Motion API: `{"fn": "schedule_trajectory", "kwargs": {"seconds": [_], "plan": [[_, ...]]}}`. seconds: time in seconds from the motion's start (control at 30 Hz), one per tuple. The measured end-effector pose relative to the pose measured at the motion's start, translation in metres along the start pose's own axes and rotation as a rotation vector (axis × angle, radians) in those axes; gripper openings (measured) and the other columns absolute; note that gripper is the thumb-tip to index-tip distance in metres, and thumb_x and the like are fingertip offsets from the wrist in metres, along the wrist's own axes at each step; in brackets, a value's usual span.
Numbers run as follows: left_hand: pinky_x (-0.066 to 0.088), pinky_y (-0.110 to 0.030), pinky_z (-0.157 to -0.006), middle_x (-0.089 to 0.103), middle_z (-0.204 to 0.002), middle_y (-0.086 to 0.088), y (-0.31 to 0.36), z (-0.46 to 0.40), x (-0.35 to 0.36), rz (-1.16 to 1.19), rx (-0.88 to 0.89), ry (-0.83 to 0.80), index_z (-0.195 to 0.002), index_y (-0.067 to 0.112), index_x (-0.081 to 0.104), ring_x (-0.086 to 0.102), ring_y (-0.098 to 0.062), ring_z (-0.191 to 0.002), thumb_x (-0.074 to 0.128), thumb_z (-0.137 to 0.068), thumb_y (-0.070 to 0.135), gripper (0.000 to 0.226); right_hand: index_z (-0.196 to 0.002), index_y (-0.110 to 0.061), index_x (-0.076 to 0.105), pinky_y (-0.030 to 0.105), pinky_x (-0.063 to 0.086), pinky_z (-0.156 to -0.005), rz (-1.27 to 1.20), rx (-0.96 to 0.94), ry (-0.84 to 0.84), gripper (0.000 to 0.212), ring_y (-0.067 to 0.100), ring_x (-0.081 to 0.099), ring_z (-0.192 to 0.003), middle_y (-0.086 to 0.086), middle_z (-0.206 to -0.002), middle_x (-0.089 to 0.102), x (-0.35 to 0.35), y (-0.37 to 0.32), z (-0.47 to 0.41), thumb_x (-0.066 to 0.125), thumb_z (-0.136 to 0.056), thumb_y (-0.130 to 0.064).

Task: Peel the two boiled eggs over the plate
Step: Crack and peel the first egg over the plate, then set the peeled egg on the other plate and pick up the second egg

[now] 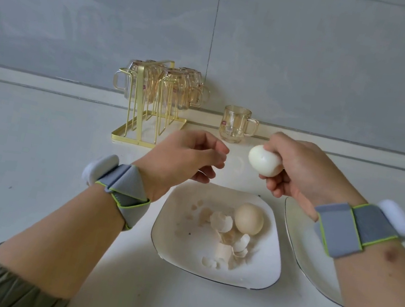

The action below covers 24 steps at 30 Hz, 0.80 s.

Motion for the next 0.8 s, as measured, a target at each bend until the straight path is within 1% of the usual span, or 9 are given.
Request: {"fn": "schedule_trajectory", "kwargs": {"seconds": [0.1,0.17,0.27,0.33,0.5,0.63,0.8], "plan": [[0.056,-0.031,-0.070,0.071,-0.079,-0.002,-0.001,0.001,0.003,-0.116,0.026,-0.019,-0.095,0.011,0.070,0.063,-0.014,-0.066,0.064,-0.091,0.010,0.008,-0.078,-0.008,0.062,0.026,0.039,-0.044,0.149,0.059,0.014,0.032,0.020,0.049,-0.043,0.006,-0.051,0.060,-0.010,0.005,-0.003,0.054,-0.066,-0.037],[0.055,-0.028,-0.067,0.071,-0.076,0.001,-0.002,0.001,0.006,-0.191,0.044,-0.045,-0.093,0.014,0.071,0.063,-0.013,-0.065,0.065,-0.091,0.013,0.007,-0.075,-0.009,0.063,0.024,0.039,-0.044,0.275,0.071,0.062,0.029,0.020,0.048,-0.043,0.005,-0.050,0.059,-0.019,0.009,-0.005,0.054,-0.071,-0.036],[0.053,-0.026,-0.065,0.072,-0.075,0.003,-0.003,0.002,0.008,-0.251,0.053,-0.071,-0.092,0.016,0.071,0.064,-0.012,-0.065,0.066,-0.090,0.016,0.006,-0.070,-0.012,0.061,0.022,0.039,-0.045,0.450,0.076,0.127,0.028,0.019,0.048,-0.041,0.003,-0.050,0.059,-0.033,0.011,-0.005,0.053,-0.075,-0.038],[0.054,-0.025,-0.065,0.073,-0.076,0.002,-0.004,0.001,0.009,-0.270,0.049,-0.078,-0.092,0.017,0.071,0.064,-0.011,-0.065,0.066,-0.090,0.017,0.006,-0.070,-0.011,0.061,0.023,0.039,-0.047,0.523,0.093,0.142,0.031,0.019,0.049,-0.041,0.004,-0.050,0.060,-0.040,0.011,-0.005,0.053,-0.076,-0.040],[0.054,-0.023,-0.063,0.073,-0.077,0.002,-0.004,0.002,0.010,-0.271,0.041,-0.095,-0.093,0.016,0.072,0.063,-0.011,-0.064,0.066,-0.090,0.017,0.007,-0.071,-0.006,0.063,0.020,0.036,-0.045,0.621,0.189,0.086,0.030,0.019,0.044,-0.038,0.006,-0.050,0.057,-0.049,0.017,0.000,0.056,-0.076,-0.034],[0.053,-0.024,-0.063,0.073,-0.076,0.002,-0.003,0.002,0.010,-0.241,0.032,-0.110,-0.093,0.015,0.071,0.063,-0.012,-0.064,0.066,-0.091,0.017,0.007,-0.071,-0.008,0.065,0.019,0.035,-0.044,0.702,0.258,0.035,0.025,0.021,0.044,-0.039,0.004,-0.047,0.056,-0.053,0.023,0.006,0.060,-0.073,-0.033],[0.053,-0.025,-0.064,0.073,-0.076,0.002,-0.003,0.003,0.010,-0.234,0.030,-0.121,-0.093,0.014,0.072,0.062,-0.011,-0.065,0.066,-0.091,0.017,0.007,-0.078,-0.009,0.067,0.014,0.032,-0.039,0.818,0.312,0.000,0.028,0.019,0.046,-0.039,0.003,-0.059,0.066,-0.058,0.025,0.011,0.063,-0.076,-0.037]]}}
Point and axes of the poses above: each hand's wrist, its own z-axis away from the middle knuckle, its own x-axis out of the palm, y = z × x, the point moved 4 cm from there along -z, towards the middle knuckle
